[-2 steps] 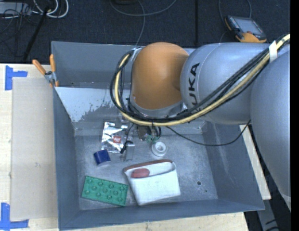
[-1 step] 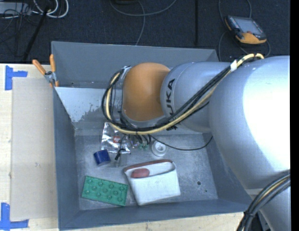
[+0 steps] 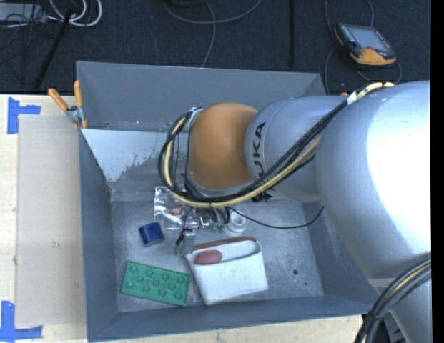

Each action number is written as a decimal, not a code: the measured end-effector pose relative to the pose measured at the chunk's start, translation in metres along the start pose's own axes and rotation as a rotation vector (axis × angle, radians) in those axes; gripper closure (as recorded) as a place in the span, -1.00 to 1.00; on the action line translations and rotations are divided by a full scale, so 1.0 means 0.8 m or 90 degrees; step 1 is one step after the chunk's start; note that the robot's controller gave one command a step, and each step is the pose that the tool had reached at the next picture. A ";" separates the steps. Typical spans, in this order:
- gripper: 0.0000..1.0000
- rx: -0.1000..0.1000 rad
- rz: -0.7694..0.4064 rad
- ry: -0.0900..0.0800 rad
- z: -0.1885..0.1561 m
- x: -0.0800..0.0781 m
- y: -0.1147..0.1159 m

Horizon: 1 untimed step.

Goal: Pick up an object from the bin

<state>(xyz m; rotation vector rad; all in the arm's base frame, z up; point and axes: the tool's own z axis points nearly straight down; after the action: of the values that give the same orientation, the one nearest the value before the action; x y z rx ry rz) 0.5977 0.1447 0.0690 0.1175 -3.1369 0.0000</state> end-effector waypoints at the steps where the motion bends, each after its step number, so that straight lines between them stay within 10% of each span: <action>1: -1.00 0.000 0.046 -0.003 -0.001 -0.019 -0.030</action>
Offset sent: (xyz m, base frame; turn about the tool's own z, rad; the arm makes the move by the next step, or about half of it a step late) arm 0.0160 -0.0228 0.0010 0.0734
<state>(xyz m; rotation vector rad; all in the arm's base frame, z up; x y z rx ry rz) 0.6143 0.1219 0.0700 0.0047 -3.1439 -0.0004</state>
